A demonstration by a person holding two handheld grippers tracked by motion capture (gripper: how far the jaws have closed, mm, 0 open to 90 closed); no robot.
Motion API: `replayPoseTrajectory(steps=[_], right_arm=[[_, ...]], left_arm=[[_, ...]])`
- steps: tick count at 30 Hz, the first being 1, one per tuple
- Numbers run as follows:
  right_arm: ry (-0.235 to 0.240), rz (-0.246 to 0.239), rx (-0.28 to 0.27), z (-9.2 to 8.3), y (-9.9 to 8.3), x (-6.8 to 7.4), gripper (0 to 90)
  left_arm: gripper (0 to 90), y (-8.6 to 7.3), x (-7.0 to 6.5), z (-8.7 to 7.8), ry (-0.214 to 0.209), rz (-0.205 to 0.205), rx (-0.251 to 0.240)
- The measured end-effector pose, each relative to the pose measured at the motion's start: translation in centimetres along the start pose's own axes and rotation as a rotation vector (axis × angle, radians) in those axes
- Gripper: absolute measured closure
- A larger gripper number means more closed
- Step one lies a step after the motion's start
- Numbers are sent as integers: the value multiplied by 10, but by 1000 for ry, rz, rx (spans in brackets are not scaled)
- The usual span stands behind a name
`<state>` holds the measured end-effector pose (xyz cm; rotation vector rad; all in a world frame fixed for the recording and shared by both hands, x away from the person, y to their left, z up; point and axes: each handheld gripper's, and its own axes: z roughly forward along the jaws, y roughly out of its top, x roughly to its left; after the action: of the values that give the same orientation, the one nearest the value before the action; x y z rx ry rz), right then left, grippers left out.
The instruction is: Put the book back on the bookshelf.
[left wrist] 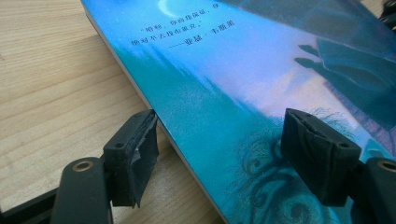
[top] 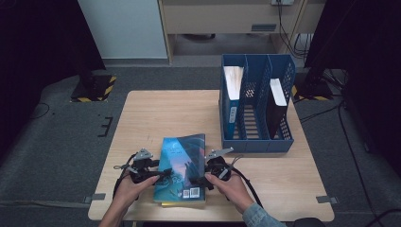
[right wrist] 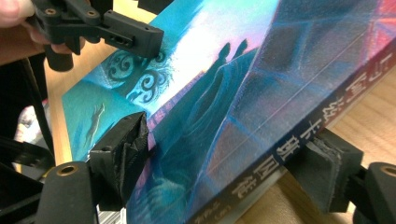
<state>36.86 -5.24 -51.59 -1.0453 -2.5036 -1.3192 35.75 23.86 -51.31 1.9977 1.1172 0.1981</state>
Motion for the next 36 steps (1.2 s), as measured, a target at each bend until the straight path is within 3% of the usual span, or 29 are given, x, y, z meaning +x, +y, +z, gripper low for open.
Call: replayPoseTrajectory(steps=[10,14,21,26,30,36], right_arm=[[-22,-9,17,6,7,0,235],[-34,-2,48,7,12,1,237],[-27,-3,64,11,18,1,246],[-30,-2,25,11,11,1,249],[-34,0,26,11,11,2,251],[-29,12,-2,10,8,0,279]], left_arm=[[253,2,0,1,2,6,11],[252,3,1,1,-4,8,14],[252,4,2,1,-8,11,20],[245,4,1,3,-7,17,16],[219,5,0,3,-6,36,24],[124,8,0,7,-9,45,46]])
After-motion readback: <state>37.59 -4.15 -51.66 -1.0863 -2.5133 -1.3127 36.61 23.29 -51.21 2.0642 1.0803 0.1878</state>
